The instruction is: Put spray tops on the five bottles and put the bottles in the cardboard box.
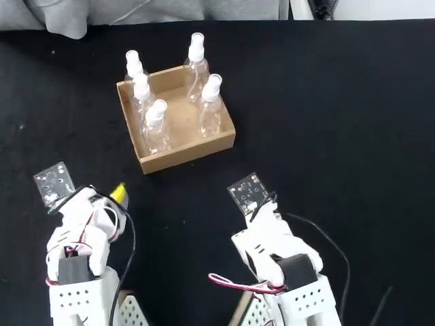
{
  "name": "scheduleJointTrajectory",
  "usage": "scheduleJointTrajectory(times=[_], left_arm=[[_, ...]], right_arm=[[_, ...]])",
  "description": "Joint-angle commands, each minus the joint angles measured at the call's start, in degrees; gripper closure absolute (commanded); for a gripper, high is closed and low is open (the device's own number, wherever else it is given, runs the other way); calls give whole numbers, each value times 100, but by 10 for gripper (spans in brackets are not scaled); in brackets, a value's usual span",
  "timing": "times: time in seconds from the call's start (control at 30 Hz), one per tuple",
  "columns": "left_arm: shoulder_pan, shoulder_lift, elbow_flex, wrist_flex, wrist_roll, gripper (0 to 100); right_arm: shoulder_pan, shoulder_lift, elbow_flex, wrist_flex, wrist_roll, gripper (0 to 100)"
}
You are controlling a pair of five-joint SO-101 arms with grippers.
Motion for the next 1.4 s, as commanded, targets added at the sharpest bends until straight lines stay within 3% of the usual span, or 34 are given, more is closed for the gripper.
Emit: scheduleJointTrajectory(times=[0.0,0.1,0.27,0.37,0.53,1.37], left_arm=[[57,-62,136,580,-237,773],[66,-62,136,668,-237,809],[110,-62,136,668,-237,976],[57,-44,136,703,-237,935],[57,-70,136,1143,-237,949],[57,-62,136,1178,-229,948]], right_arm=[[141,-558,-22,44,35,976],[141,-558,-22,44,35,976],[141,-558,-22,44,35,976],[141,-558,-22,44,35,976],[141,-558,-22,44,35,976],[141,-558,-22,44,35,976]])
